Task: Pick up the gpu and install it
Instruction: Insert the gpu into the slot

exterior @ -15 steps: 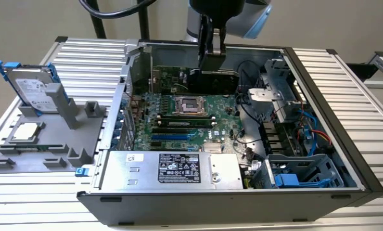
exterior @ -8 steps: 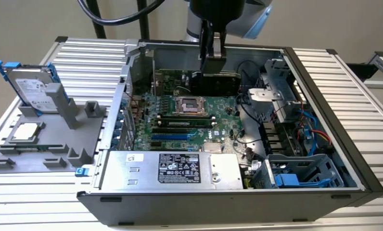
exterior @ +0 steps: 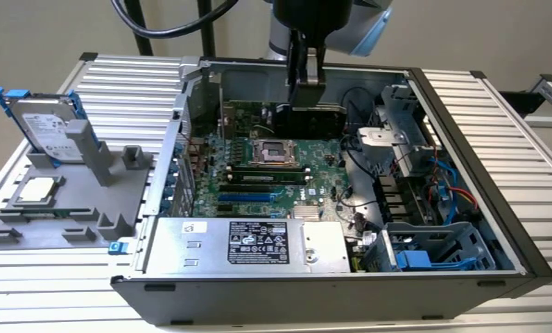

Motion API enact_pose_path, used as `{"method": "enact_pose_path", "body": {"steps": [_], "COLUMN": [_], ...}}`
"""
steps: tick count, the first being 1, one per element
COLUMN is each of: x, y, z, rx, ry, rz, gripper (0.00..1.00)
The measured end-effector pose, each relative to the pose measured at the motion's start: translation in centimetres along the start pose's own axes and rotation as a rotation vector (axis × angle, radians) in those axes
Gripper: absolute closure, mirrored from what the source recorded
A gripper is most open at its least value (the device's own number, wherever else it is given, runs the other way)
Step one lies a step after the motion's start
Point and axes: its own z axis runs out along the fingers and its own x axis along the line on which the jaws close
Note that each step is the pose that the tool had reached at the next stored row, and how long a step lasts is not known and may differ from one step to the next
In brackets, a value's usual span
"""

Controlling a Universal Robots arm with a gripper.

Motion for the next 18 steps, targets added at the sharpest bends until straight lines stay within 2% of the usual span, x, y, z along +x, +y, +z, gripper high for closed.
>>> {"method": "enact_pose_path", "body": {"steps": [18], "x": [-0.19], "y": [0.72], "z": [0.51], "rx": [0.0], "ry": [-0.0002], "rz": [0.0], "gripper": [1.0]}}
